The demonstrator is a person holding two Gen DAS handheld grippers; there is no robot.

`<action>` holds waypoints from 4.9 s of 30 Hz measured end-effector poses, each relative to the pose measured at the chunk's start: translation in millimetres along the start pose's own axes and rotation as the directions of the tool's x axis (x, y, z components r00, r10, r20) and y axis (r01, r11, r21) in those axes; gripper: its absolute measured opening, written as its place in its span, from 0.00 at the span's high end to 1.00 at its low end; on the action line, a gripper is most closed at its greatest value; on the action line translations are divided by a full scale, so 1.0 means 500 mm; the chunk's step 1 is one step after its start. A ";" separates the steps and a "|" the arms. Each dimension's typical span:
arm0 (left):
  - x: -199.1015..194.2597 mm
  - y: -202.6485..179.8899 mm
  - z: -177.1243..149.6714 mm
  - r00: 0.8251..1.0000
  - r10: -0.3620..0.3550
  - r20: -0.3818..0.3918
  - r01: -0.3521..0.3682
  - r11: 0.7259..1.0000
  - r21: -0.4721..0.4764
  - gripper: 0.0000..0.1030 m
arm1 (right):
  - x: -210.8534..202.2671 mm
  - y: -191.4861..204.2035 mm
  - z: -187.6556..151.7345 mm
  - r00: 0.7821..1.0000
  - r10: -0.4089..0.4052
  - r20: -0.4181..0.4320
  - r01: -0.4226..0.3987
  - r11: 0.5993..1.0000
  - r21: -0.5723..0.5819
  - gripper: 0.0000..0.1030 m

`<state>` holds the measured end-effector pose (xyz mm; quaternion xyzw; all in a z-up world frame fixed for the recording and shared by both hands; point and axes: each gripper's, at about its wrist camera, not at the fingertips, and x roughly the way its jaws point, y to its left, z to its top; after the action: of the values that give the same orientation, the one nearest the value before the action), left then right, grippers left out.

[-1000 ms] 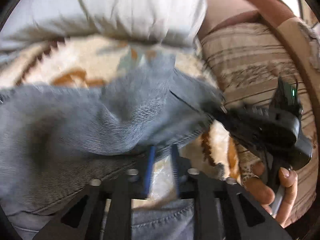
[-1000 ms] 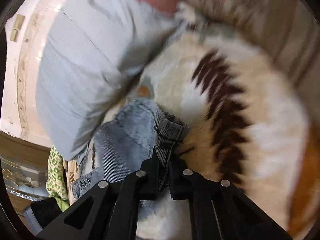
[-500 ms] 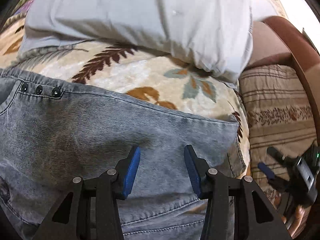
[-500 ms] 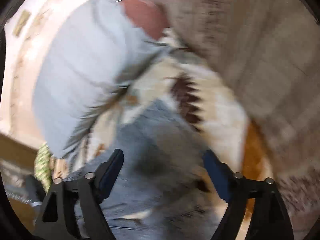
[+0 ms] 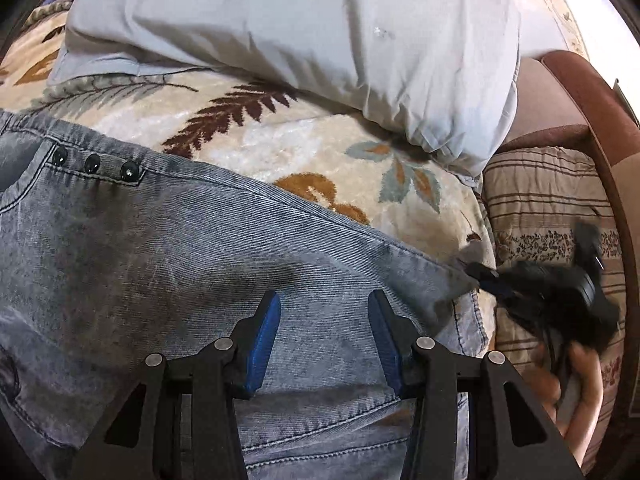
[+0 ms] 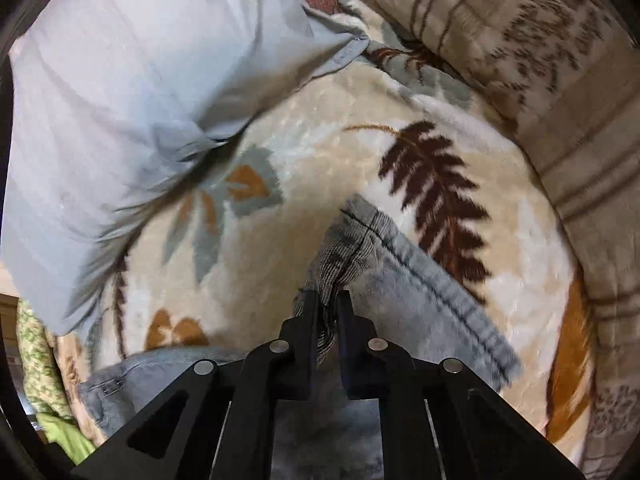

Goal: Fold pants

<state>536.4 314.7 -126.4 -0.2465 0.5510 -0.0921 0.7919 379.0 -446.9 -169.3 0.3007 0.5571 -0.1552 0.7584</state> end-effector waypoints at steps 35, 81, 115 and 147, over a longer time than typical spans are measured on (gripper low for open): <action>-0.152 -0.206 -0.325 0.954 -0.184 0.237 0.243 0.937 -0.251 0.98 | -0.254 -0.153 -0.252 0.783 0.567 0.256 -0.563 0.820 -0.096 0.94; -0.197 -0.306 -0.899 0.968 -0.184 0.168 0.201 0.975 -0.089 0.56 | -0.353 -0.138 -0.622 0.935 0.177 0.309 -0.118 0.973 -0.198 0.40; -0.117 0.049 -0.728 0.977 -0.078 0.199 0.168 0.854 -0.492 0.52 | -0.041 0.510 -0.957 0.981 0.192 -0.007 -0.084 0.397 -0.914 0.79; -0.125 0.060 -0.756 0.982 -0.051 0.181 0.143 0.825 -0.547 0.67 | -0.116 0.490 -0.966 0.964 0.251 -0.088 -0.185 0.396 -0.899 0.97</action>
<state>162.0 257.5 -191.9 -0.5008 0.4761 0.0522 0.7210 136.3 40.2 -141.3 -0.0858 0.4853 0.2576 0.8311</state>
